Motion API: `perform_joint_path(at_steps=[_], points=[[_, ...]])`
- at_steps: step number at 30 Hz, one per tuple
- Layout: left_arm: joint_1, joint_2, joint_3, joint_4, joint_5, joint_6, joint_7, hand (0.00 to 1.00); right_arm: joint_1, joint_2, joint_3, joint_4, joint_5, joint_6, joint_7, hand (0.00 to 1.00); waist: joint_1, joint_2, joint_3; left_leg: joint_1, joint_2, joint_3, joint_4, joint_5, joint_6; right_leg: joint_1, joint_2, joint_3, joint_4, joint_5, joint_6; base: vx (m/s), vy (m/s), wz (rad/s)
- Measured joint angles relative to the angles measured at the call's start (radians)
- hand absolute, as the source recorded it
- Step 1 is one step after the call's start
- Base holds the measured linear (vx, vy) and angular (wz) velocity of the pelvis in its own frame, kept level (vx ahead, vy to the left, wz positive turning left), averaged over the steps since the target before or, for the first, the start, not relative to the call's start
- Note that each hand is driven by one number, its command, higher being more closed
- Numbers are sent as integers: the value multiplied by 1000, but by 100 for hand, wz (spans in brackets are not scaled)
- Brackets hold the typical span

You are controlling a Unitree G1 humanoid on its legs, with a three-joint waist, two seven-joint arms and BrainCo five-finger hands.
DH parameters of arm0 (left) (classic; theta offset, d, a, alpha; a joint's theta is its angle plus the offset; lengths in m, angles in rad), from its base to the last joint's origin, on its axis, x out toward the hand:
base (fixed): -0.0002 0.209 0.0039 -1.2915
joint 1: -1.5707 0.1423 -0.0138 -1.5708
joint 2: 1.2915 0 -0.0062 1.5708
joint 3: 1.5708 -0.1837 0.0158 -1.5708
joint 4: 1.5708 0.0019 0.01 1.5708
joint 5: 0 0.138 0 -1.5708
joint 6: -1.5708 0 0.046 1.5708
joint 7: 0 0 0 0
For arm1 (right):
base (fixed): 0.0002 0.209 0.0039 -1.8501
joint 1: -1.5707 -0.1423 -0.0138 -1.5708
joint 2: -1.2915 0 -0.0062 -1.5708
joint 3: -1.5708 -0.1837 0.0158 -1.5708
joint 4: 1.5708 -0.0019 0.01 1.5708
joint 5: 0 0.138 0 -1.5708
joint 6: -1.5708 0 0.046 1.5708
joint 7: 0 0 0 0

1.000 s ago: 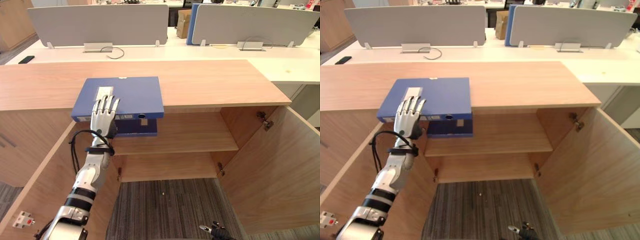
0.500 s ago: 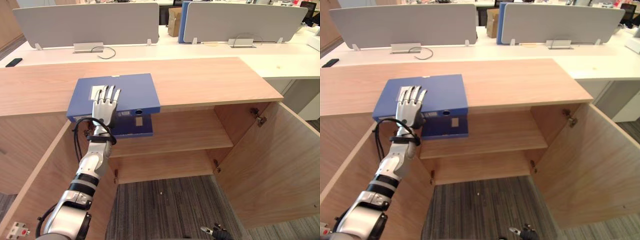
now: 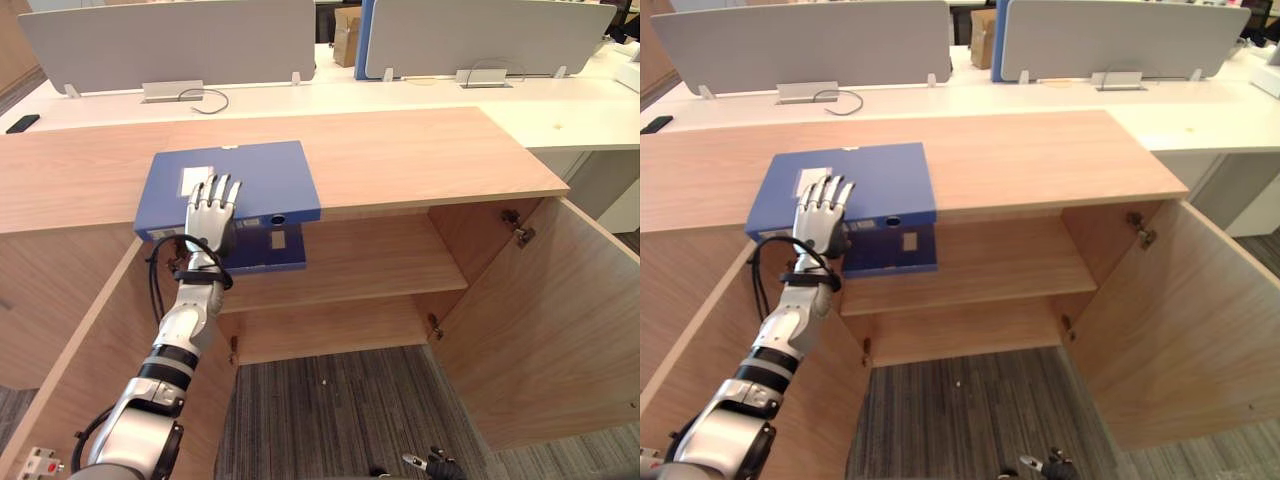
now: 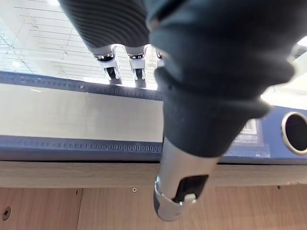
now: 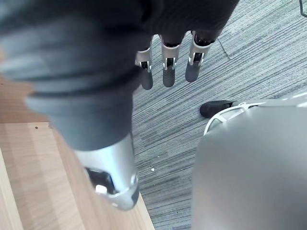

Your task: Walk over to the cabinet, pick up the folder, carry it to the office cabinet, place the folder inside the office cabinet, then close the office cabinet door

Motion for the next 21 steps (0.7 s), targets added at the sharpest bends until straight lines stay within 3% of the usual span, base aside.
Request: perform_joint_path(at_steps=[1,21], points=[[0,-1,0,13,-2,0,-1,100,0,0,0,0,0,0,0,0,0,0,0,0,0,0,0,0,0,0,0,0,0,0,0,-31,-19,-1],[-16,-1,16,34,-18,12,54,100,0,0,5,0,-1,0,-4,0,-13,-2,0,3,-2,5,17,-14,4,3,-4,5,-1,2,-1,-33,-15,-1]])
